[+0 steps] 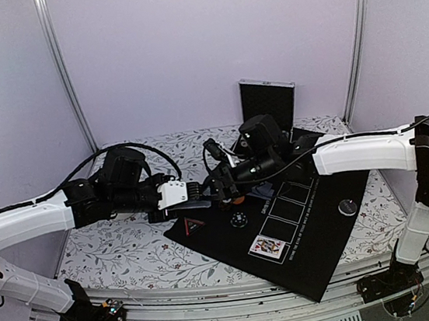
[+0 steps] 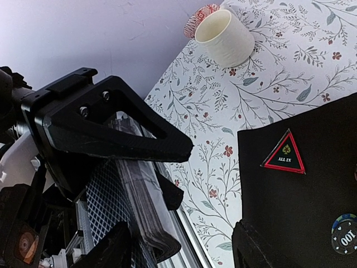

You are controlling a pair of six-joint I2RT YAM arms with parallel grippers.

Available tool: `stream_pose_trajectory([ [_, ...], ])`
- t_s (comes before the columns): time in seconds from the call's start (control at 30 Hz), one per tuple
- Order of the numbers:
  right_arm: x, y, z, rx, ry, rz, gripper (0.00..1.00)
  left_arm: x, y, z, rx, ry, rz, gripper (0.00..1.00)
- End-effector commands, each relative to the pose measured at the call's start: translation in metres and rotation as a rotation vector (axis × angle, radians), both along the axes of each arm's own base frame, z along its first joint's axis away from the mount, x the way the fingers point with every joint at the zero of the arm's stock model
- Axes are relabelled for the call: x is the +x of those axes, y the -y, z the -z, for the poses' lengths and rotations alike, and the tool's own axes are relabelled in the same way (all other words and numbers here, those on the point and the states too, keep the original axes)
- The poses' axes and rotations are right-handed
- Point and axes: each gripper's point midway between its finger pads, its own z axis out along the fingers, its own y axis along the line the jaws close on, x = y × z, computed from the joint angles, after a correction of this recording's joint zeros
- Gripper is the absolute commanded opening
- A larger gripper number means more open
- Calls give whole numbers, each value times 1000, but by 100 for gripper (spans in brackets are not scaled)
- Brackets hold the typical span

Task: Distribute texas hold em gaming equipment
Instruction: Pick up the poker card from the face-down deck piles.

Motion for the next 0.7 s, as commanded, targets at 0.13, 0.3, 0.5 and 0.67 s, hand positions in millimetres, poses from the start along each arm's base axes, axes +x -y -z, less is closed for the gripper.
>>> stream_pose_trajectory([
  [0.13,4,11,-21,-32,58,24,53,-3,5,-12,-35,28,15,49],
  [0.3,6,13,-28,-43,77,33,48,-3,5,-11,-34,27,15,49],
  [0.5,5,16,-32,-57,89,34,41,-4,5,-12,-35,27,16,49],
  [0.67,4,17,-35,-68,89,38,33,-3,5,-12,-35,28,15,49],
])
